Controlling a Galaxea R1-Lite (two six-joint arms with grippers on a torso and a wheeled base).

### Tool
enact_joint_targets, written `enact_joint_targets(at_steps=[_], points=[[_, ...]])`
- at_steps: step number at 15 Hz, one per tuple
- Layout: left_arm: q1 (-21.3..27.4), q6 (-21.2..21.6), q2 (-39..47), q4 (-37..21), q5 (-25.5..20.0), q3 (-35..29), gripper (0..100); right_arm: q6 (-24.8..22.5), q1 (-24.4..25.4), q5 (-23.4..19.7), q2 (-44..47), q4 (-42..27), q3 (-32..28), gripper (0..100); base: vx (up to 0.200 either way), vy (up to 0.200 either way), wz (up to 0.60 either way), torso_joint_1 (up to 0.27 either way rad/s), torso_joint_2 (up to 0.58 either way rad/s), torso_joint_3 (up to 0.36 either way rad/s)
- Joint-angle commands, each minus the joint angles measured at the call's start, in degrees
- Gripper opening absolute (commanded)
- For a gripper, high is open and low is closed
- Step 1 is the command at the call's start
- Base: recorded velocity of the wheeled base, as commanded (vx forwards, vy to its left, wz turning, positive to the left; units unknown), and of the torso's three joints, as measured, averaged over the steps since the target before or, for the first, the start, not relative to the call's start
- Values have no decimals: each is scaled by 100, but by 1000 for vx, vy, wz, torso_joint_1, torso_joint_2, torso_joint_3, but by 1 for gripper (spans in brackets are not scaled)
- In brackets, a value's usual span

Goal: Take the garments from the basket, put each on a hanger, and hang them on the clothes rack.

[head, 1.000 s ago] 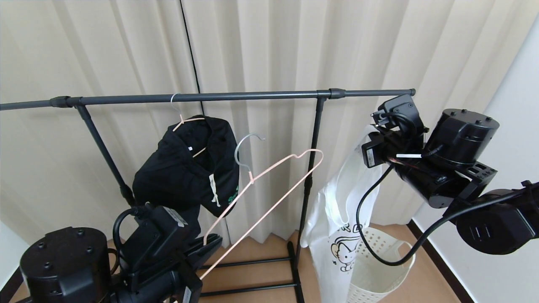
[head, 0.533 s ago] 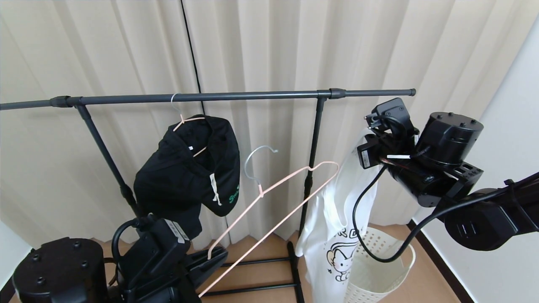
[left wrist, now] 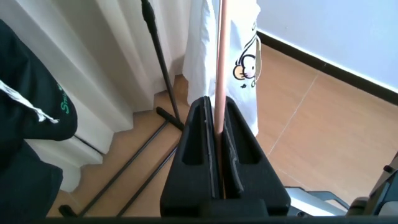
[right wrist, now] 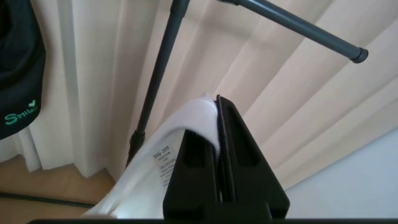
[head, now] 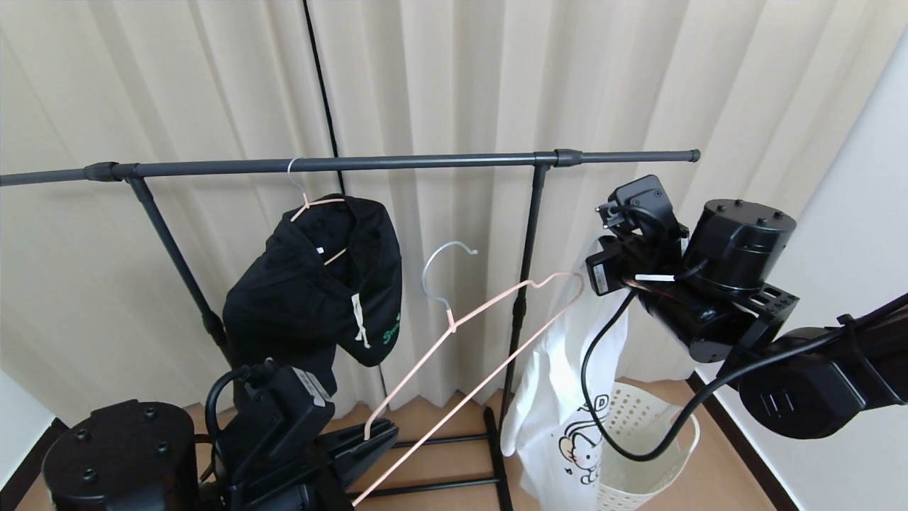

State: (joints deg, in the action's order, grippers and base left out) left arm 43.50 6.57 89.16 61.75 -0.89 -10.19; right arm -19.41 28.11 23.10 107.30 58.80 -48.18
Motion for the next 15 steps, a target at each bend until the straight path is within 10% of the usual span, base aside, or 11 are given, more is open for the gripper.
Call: enact_joint_targets(at_steps=[1,15], points=[[1,-51,101,4,-8,-44,0,7,151,63,-43,18,80,0,0,0,0,0,0,0],[1,-86,84,13,1,-79,0,42,995,142,-227,370,414,0,0,0,0,0,0,0]])
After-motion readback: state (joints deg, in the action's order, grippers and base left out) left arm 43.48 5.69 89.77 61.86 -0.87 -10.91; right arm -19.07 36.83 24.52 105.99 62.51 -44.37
